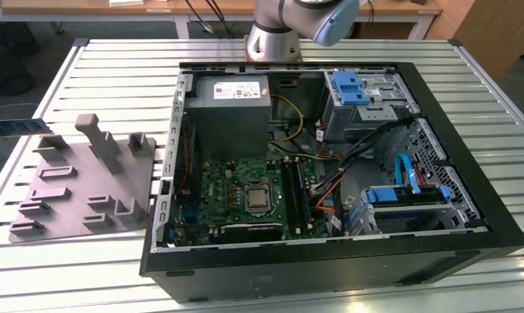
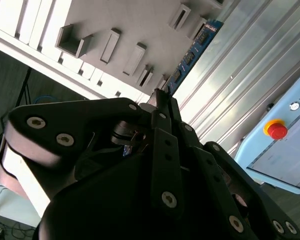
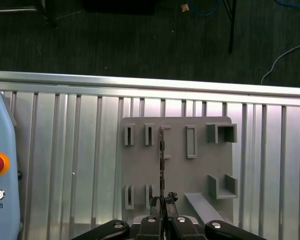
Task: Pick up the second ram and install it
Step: 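Pick up the second ram and move it above second insertion slot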
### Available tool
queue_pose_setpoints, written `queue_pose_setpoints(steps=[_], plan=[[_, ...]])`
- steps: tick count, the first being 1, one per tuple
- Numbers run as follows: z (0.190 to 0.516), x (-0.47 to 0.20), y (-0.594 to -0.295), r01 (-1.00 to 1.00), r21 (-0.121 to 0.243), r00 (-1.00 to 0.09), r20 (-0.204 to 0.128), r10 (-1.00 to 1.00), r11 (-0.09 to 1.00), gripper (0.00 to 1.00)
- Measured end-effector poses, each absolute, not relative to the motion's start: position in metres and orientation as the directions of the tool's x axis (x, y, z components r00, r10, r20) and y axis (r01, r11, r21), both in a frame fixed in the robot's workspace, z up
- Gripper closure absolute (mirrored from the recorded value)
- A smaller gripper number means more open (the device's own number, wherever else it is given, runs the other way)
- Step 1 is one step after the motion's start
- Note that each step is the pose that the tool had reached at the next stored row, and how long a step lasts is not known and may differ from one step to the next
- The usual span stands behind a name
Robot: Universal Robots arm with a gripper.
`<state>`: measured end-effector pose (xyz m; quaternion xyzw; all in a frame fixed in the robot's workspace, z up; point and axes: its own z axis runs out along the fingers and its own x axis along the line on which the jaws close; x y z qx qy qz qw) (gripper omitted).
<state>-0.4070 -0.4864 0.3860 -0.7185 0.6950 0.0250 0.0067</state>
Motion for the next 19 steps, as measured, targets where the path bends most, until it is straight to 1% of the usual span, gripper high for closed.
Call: queue_pose_setpoints(steps=[19], plan=[[0.386, -0.349, -0.486, -0.999, 0.026, 0.032, -0.045, -0.998, -0.034, 0.86]])
